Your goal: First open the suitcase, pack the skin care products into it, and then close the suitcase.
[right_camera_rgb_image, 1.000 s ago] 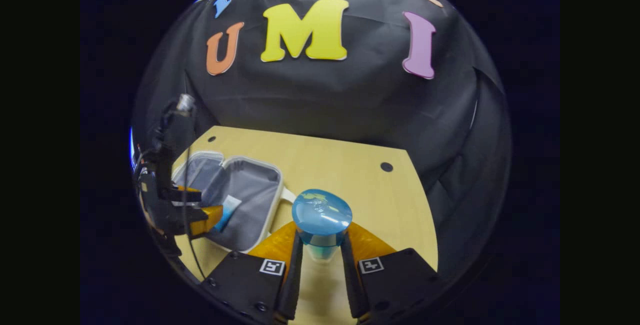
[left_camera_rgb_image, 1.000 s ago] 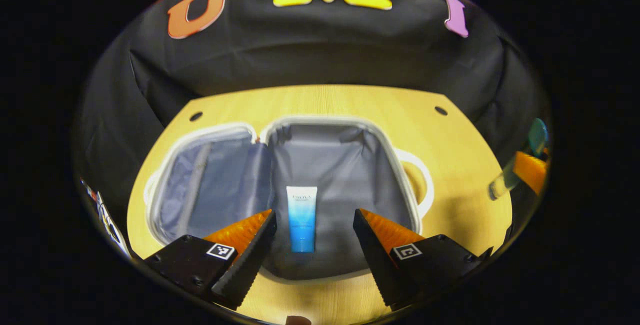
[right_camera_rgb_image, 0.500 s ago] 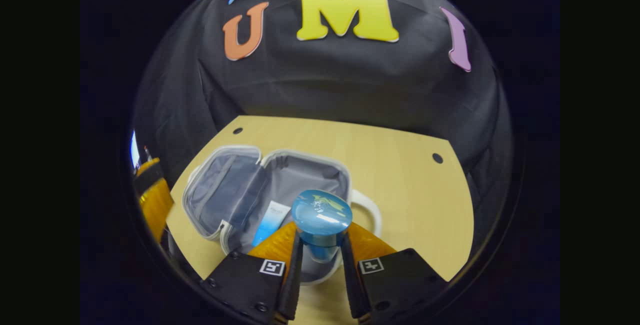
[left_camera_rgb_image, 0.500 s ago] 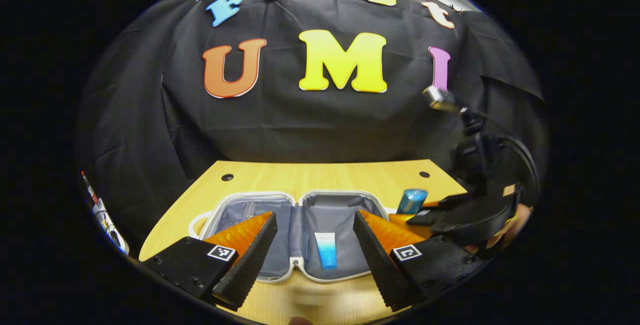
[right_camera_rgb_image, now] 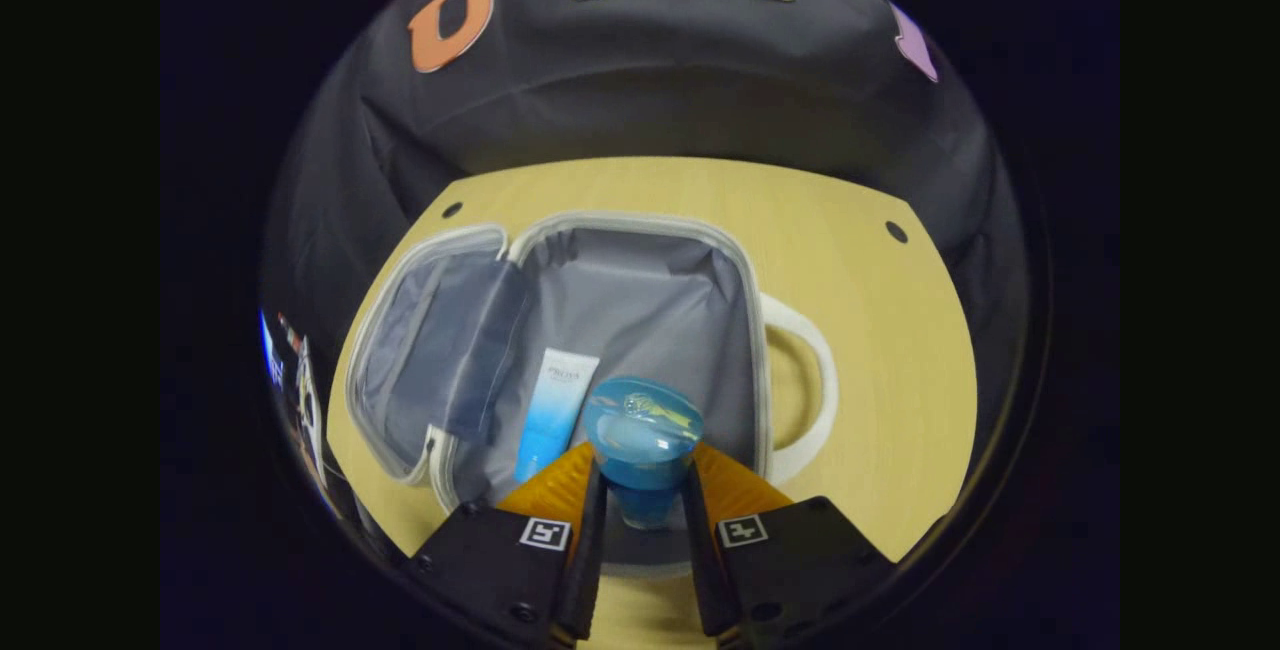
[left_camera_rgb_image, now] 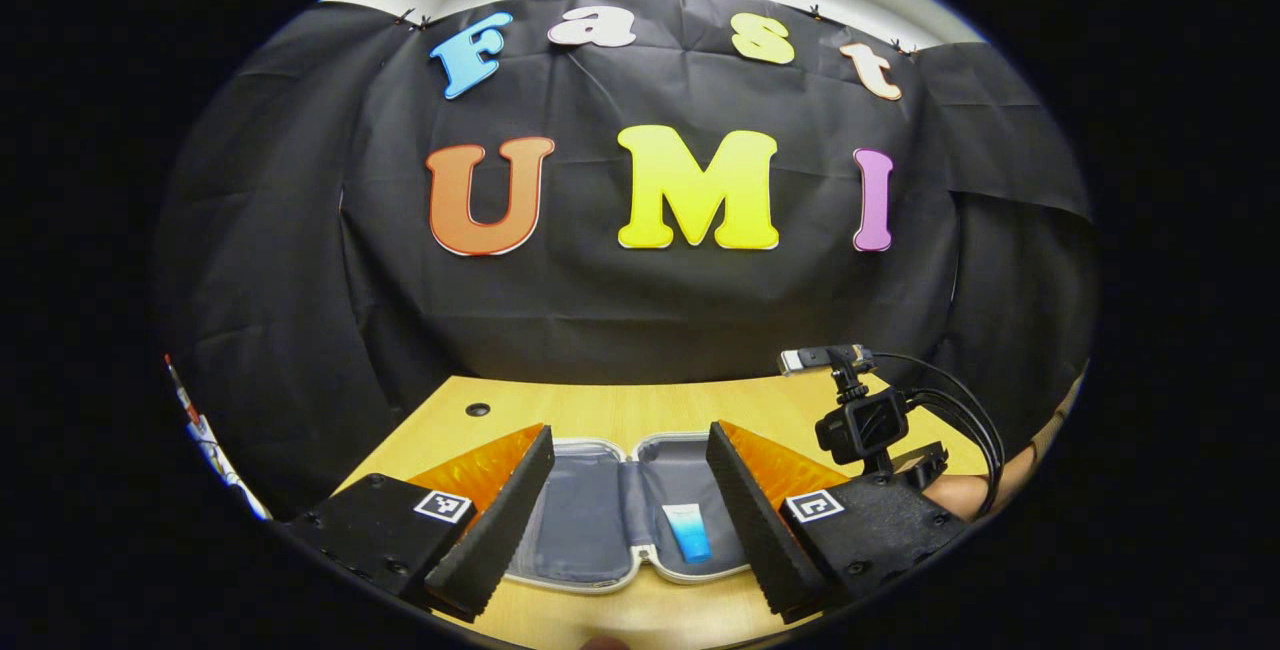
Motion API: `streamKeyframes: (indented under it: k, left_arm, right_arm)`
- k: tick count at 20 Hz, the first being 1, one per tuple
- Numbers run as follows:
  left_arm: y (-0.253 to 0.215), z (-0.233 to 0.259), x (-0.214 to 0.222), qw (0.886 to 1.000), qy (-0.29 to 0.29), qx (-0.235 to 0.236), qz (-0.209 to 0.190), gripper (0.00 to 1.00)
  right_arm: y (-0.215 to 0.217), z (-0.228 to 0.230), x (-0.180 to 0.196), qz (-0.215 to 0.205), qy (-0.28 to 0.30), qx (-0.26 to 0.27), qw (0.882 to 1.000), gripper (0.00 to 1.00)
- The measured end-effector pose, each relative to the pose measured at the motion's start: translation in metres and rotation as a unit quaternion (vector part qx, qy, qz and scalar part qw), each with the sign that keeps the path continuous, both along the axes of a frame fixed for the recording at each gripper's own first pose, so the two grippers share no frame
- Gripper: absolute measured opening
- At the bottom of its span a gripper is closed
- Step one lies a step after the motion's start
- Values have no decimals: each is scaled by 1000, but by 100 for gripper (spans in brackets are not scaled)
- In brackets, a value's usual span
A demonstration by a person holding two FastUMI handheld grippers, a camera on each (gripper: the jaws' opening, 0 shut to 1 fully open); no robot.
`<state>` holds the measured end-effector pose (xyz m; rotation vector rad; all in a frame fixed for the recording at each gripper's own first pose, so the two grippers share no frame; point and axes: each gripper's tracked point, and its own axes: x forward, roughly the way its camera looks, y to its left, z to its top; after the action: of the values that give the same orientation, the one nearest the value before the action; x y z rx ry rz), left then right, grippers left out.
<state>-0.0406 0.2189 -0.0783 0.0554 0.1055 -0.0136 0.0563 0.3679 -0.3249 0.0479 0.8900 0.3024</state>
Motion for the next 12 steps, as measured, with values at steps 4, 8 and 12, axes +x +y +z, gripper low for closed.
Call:
streamKeyframes:
  k: [4,8,12]
  left_arm:
    - [21,4,-1,1000,-7,10,13,98]
    - [30,5,0,1000,-14,16,13,98]
    - [44,-5,-1,999,1,24,23,98]
  right_arm:
    - [7,-9,23,-30,12,0,999,37]
    - [15,-27,38,-44,29,-10,999,34]
    - [22,-45,41,-54,52,-19,997,36]
